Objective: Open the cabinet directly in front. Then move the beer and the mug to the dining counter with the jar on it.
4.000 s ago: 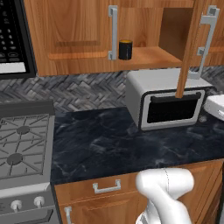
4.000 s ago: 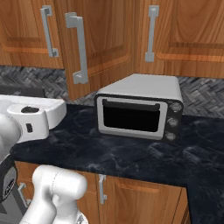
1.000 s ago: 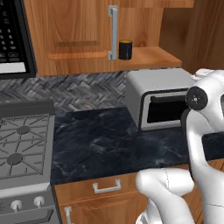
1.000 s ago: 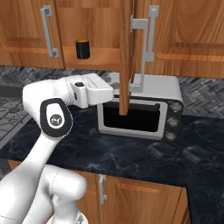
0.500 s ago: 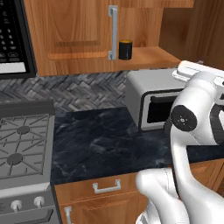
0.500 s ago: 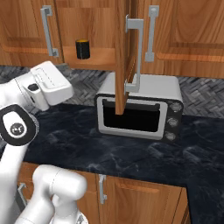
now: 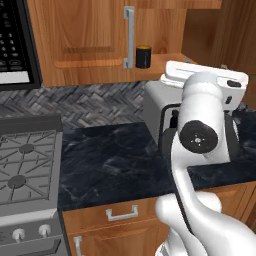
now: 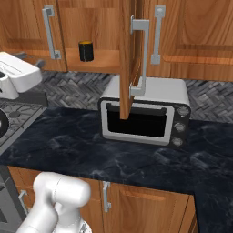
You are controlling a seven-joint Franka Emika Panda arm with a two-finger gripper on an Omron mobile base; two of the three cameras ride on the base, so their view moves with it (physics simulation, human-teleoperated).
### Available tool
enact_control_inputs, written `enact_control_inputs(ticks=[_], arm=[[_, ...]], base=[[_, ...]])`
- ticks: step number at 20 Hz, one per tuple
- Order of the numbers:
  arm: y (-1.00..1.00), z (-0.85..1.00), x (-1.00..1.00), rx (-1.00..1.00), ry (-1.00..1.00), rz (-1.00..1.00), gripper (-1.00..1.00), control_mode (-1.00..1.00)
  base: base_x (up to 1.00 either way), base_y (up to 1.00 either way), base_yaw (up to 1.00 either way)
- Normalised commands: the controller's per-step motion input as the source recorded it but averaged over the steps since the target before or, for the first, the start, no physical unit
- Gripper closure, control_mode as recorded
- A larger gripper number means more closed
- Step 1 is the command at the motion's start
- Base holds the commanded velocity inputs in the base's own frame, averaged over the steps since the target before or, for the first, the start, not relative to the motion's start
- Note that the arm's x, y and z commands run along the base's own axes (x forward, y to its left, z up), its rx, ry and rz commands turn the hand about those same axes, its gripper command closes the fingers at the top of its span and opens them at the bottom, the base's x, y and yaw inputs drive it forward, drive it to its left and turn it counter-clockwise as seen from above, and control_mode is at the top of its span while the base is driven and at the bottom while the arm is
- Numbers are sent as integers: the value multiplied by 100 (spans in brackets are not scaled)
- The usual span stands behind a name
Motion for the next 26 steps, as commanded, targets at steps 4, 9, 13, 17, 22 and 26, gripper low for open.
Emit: enact_control_inputs(ticks=[4,9,13,17,22,26], arm=[[100,0,26,7,0,34,-100,-100],[86,-12,62,19,1,39,-100,-100],[21,-7,40,12,4,32,-100,-100],[0,0,5,0,0,0,-100,-100],[0,0,52,0,6,0,-100,-100],[0,0,48,0,18,-1,-100,-100]], base=[[0,0,0],[0,0,0],[0,0,0],[0,0,0],[0,0,0],[0,0,0]])
